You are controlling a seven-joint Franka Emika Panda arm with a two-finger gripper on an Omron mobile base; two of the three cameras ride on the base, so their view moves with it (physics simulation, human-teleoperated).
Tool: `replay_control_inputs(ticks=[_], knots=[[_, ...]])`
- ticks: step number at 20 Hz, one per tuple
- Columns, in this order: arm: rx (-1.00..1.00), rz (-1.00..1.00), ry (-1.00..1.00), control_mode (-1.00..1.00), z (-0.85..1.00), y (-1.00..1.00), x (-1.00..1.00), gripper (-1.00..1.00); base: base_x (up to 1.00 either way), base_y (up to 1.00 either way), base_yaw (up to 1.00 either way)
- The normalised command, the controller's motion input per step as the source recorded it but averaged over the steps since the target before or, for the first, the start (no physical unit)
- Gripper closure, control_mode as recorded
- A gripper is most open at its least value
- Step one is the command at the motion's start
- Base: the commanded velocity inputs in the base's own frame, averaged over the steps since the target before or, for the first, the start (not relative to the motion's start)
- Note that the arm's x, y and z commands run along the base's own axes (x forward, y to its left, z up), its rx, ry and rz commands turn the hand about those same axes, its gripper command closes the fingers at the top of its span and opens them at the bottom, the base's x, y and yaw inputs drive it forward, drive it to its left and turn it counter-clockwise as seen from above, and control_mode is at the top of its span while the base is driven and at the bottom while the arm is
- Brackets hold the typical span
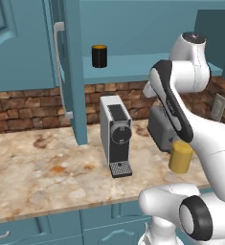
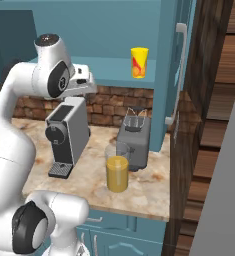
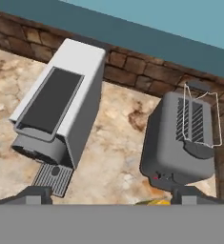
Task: There is a tray on the dining counter. Grab the cup, mug, and pitcher and place them on the tray. The pitcher may be placed next to the tray if it cannot fit the tray.
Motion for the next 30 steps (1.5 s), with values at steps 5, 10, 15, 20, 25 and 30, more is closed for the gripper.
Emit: replay_control_inputs(ticks=[5, 10, 15, 20, 25, 30], knots=[[-0.19, 0.23, -0.23, -1.00, 0.23, -0.05, -0.44, -1.00, 0.00, 0.00, 0.00], [-0.20, 0.27, -0.26, -1.00, 0.16, -0.11, -0.57, -1.00, 0.00, 0.00, 0.00], [-0.13, 0.20, -0.16, -1.00, 0.40, -0.20, -0.35, -1.00, 0.00, 0.00, 0.00], [-0.12, 0.22, -0.08, -1.00, 0.41, -0.32, -0.18, -1.00, 0.00, 0.00, 0.00], [-0.15, 0.23, -0.05, -1.00, 0.20, -0.33, -0.02, -1.00, 0.00, 0.00, 0.00], [-0.19, 0.20, -0.06, -1.00, 0.00, -0.25, 0.00, -1.00, 0.00, 0.00, 0.00]])
